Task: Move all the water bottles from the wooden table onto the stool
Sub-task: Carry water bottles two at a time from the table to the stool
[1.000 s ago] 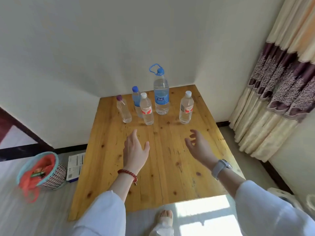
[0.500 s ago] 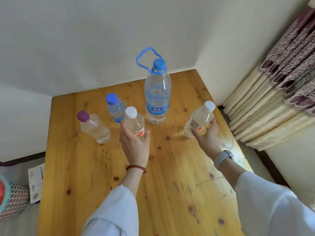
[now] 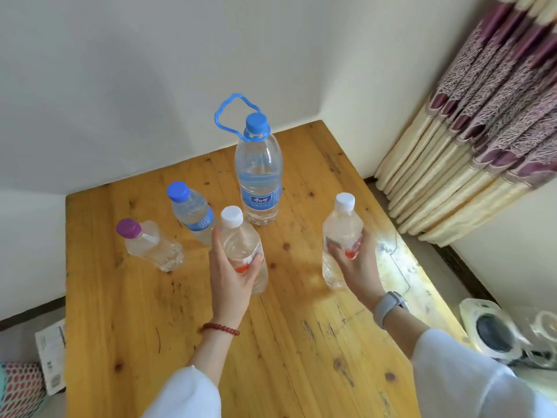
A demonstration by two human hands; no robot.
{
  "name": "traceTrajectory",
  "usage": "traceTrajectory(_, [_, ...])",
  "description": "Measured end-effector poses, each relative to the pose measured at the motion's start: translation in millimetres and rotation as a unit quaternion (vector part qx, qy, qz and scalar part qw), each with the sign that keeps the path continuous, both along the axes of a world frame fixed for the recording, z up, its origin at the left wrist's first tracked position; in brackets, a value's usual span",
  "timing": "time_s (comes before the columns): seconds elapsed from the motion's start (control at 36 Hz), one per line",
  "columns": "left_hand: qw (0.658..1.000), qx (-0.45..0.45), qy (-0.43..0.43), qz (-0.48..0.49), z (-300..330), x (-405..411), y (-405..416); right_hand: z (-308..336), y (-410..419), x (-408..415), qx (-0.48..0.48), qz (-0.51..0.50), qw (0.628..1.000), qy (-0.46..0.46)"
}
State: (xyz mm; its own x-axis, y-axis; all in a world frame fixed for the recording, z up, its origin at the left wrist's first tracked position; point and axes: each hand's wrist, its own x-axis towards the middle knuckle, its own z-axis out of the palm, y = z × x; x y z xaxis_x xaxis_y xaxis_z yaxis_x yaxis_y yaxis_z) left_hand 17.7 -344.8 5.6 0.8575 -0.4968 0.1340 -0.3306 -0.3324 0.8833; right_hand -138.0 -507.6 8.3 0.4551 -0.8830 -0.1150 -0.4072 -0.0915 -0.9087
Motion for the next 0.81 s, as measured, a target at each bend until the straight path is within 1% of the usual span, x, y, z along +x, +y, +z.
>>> traceTrajectory(0.08, [0.999,0.004,0.023,-0.045,13.9,-26.8,8.9,8.1,24.9,-30.1,-0.017,0.018,1.0,0.01])
traceTrajectory(0.25, [0.988,0.041,0.003,-0.151,39.9,-83.1,26.9,28.0,74.8,-97.9,-0.021,0.041,0.999,0.025])
traceTrajectory(0.33, [0.977,0.058,-0.019,-0.205,48.4,-116.6,34.1,40.8,101.2,-140.8,-0.053,0.025,0.997,0.051])
traceTrajectory(0.42, [0.964,0.075,-0.038,-0.254,58.9,-159.1,40.2,52.8,130.8,-191.1,-0.067,-0.015,0.995,0.073])
traceTrajectory(0.56, [0.924,0.062,-0.085,-0.367,72.2,-250.9,52.6,64.6,192.9,-296.1,-0.081,-0.104,0.985,0.107])
traceTrajectory(0.67, [0.886,0.044,-0.09,-0.453,79.2,-343.0,72.3,69.0,258.6,-390.3,-0.08,-0.23,0.96,0.135])
traceTrajectory(0.75, [0.842,0.025,-0.099,-0.529,82.9,-417.5,93.2,71.9,315.1,-458.1,-0.075,-0.316,0.932,0.159])
traceTrajectory(0.81, [0.808,0.006,-0.107,-0.579,87.0,-471.0,109.4,76.2,351.6,-504.2,-0.068,-0.376,0.91,0.158])
